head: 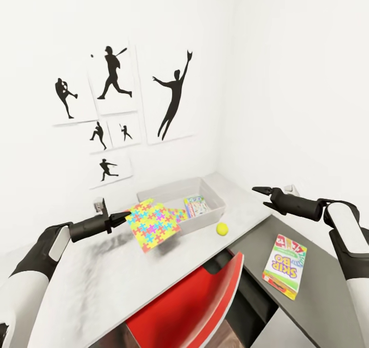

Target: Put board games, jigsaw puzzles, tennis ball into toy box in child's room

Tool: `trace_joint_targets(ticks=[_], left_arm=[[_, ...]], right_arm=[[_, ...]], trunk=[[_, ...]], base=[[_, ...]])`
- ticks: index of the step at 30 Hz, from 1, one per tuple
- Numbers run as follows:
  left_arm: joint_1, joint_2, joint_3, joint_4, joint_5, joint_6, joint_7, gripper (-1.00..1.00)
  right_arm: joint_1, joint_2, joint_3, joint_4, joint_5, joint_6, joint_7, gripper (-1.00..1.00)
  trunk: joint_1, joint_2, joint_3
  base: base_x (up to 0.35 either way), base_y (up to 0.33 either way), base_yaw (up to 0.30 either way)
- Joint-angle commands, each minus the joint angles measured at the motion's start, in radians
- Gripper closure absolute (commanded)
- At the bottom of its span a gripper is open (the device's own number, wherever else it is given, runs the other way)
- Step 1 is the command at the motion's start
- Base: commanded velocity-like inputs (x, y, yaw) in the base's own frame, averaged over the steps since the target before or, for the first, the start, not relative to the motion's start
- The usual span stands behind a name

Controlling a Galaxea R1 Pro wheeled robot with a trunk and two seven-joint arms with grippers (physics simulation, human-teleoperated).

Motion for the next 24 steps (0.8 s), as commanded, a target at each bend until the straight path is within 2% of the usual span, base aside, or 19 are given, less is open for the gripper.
trace_joint_targets(ticks=[1, 9, 14, 20, 24], left_arm=[[-0.001, 0.0, 0.001, 0.0, -0.001, 0.004, -0.004, 1.0], [-0.001, 0.002, 0.001, -0.001, 0.0, 0.005, -0.007, 1.0], [-0.001, 0.002, 0.001, -0.004, 0.0, 0.005, -0.009, 1.0], [-0.001, 0.002, 0.002, -0.007, 0.002, 0.005, -0.01, 1.0], [-0.001, 0.003, 0.003, -0.008, 0.002, 0.005, -0.01, 1.0]], right_arm=[[-0.001, 0.001, -0.001, 0.0, -0.005, 0.004, -0.005, -1.0], [-0.001, 0.003, -0.001, -0.001, -0.004, 0.004, -0.005, -1.0], [-0.001, 0.003, 0.0, -0.003, -0.003, 0.004, -0.005, -1.0], [-0.001, 0.005, 0.0, -0.004, -0.003, 0.004, -0.005, -1.0], [-0.001, 0.005, 0.0, -0.004, -0.003, 0.004, -0.005, -1.0]], trunk=[[0.001, -0.002, -0.002], [0.001, -0.002, -0.002], [0.001, -0.002, -0.002], [0.001, -0.002, -0.002], [0.001, -0.002, -0.002]], base=[[0.092, -0.082, 0.0], [0.15, -0.136, 0.0], [0.037, -0.031, 0.0], [0.171, -0.012, 0.007], [0.044, -0.002, 0.15]])
